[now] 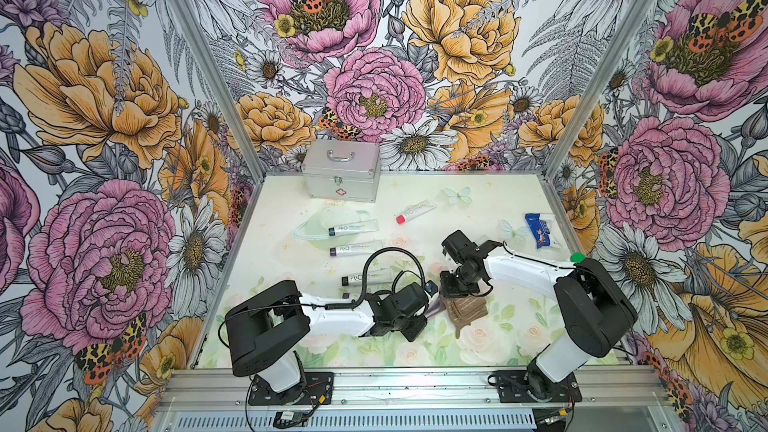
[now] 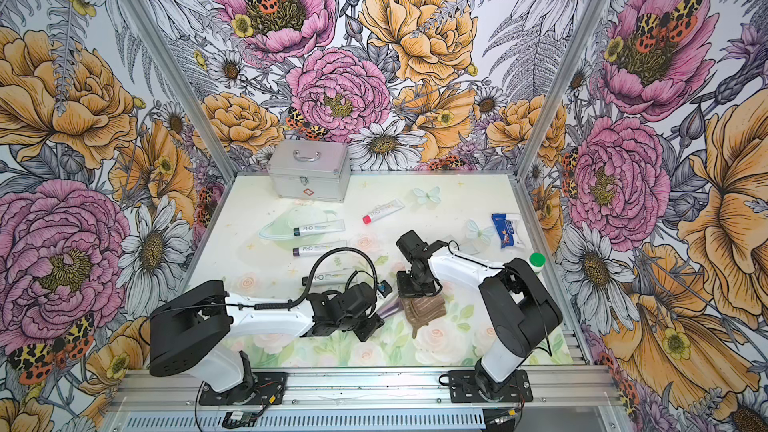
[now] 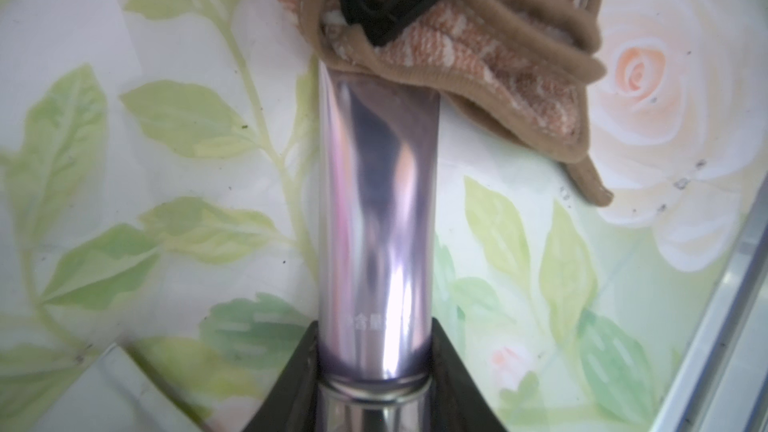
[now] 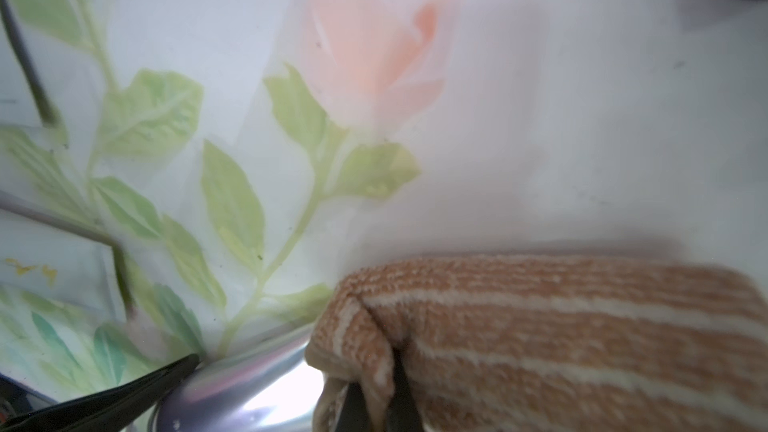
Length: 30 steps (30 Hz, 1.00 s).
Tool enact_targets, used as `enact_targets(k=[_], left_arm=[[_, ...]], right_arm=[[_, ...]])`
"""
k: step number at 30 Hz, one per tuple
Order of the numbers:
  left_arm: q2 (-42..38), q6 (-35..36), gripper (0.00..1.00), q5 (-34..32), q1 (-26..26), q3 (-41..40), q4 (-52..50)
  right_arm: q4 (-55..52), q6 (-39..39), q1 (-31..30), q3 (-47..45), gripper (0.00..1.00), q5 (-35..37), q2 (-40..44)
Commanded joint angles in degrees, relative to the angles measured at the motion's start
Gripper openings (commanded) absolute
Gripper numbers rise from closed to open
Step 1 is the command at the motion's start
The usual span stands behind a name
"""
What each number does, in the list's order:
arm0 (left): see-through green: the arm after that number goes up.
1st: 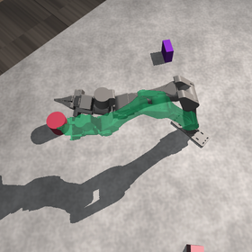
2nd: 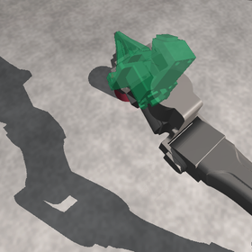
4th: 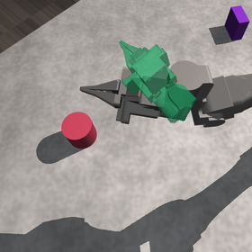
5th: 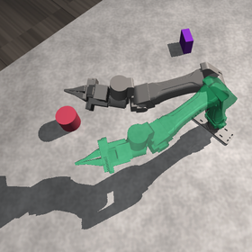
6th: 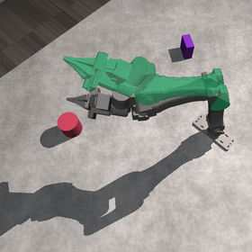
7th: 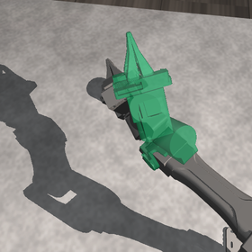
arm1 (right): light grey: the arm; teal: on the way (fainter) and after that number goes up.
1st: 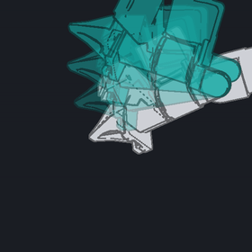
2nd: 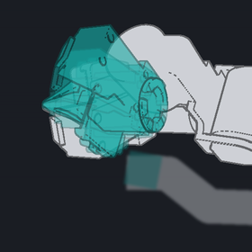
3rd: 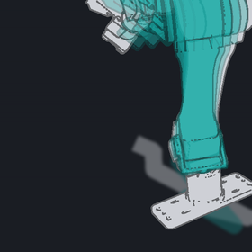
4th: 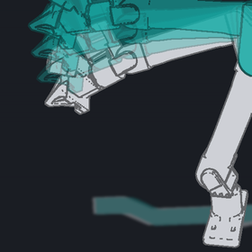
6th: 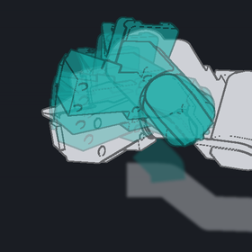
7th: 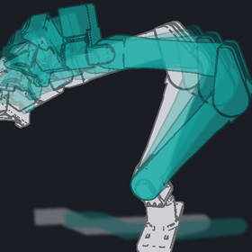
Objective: Wipe the surface of the toothpaste tube
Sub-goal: Wipe the dirt from the toothpaste tube.
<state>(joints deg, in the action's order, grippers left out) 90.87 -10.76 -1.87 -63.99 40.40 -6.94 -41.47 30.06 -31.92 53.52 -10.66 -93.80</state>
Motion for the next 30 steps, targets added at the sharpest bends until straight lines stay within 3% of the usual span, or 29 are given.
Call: enact_targets(k=[1,6,15,19,24,30], left_arm=[[-2.31,-1.62,0.31,-0.59,1.91,-2.09,1.80],[-1.96,-2.51,0.30,-0.07,2.24,-2.33,3.66],[0.43,-2.25,0.30,0.20,2.55,-1.60,6.41],[1.55,-2.60,0.29,0.48,2.64,-1.38,8.13],[2.16,-3.18,0.28,0.70,2.64,-1.81,9.83],[0.60,-3.56,0.28,0.46,2.70,-3.39,10.19]], right_arm=[[-5.01,-1.72,1.15,-1.17,0.00,6.43,-2.23],[-4.80,-1.62,0.69,-0.29,0.00,3.17,-1.45],[-0.90,3.64,-5.41,0.91,0.00,-9.41,1.06],[1.01,5.08,-7.06,-0.70,0.00,-10.89,0.34],[0.83,3.66,-5.28,-2.30,0.00,-8.13,-1.33],[-4.03,-0.09,-1.35,-2.44,0.00,2.26,-2.54]])
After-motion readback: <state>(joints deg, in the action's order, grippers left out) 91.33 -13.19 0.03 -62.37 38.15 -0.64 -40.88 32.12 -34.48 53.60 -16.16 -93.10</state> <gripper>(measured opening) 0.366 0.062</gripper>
